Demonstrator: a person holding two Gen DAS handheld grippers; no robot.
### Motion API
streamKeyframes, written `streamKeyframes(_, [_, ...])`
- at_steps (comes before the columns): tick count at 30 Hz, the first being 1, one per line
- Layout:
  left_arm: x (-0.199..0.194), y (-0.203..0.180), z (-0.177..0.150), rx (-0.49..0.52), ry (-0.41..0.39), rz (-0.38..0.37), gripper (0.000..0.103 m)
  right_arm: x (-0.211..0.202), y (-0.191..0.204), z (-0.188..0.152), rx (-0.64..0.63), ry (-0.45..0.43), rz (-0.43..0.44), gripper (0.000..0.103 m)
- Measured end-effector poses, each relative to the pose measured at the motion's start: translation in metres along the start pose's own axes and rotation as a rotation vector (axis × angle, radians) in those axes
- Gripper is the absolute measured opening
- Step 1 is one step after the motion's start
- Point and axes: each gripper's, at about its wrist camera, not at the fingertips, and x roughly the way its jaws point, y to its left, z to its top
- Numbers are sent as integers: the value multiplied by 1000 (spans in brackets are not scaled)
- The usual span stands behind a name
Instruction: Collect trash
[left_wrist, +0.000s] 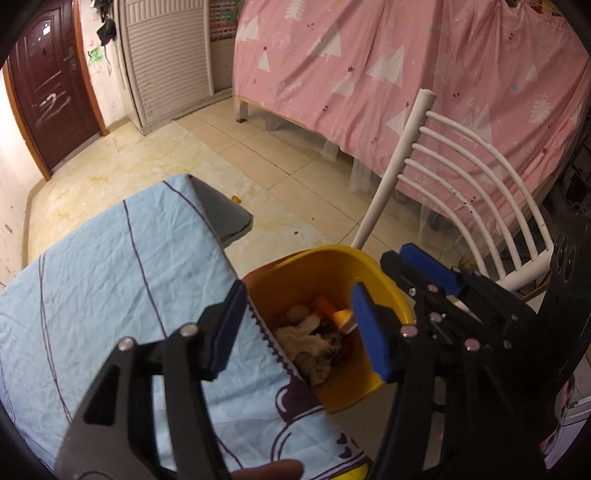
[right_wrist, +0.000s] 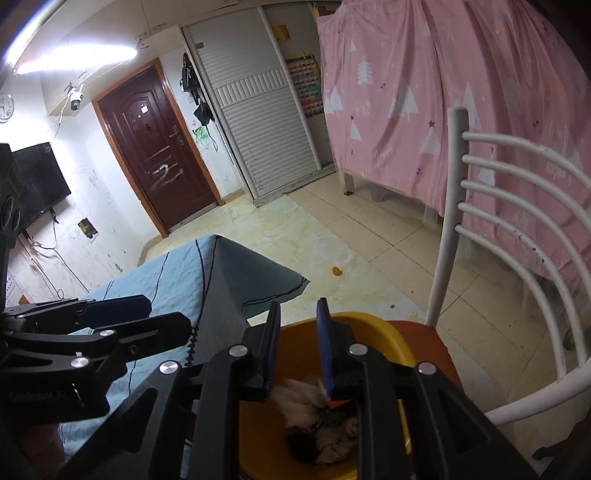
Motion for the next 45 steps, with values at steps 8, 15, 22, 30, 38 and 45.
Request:
streamKeyframes(8, [-15,29,-8,-45,-44,14,65,-5,10,1,8,-33,19,72])
streamKeyframes(15, [-47,67,-24,-94,-160,75,92,-11,41,4,-34,-70,41,94])
streamKeyframes(22, [-73,123,-52,-198,-194,106,96,-10,84,2,-82,-51,59,94])
streamKeyframes(30, [-115,187,-105,-284,-271,215,96,-17,159,-12,-167,-62,132,94])
streamKeyframes(38, [-149,233,-157,-325,-355,350,96,-16,237,-43,-260,-112,241,94])
streamKeyframes(45, [-157,259,-186,-334,-388,380,96,-6,275,-64,-305,-104,267,94])
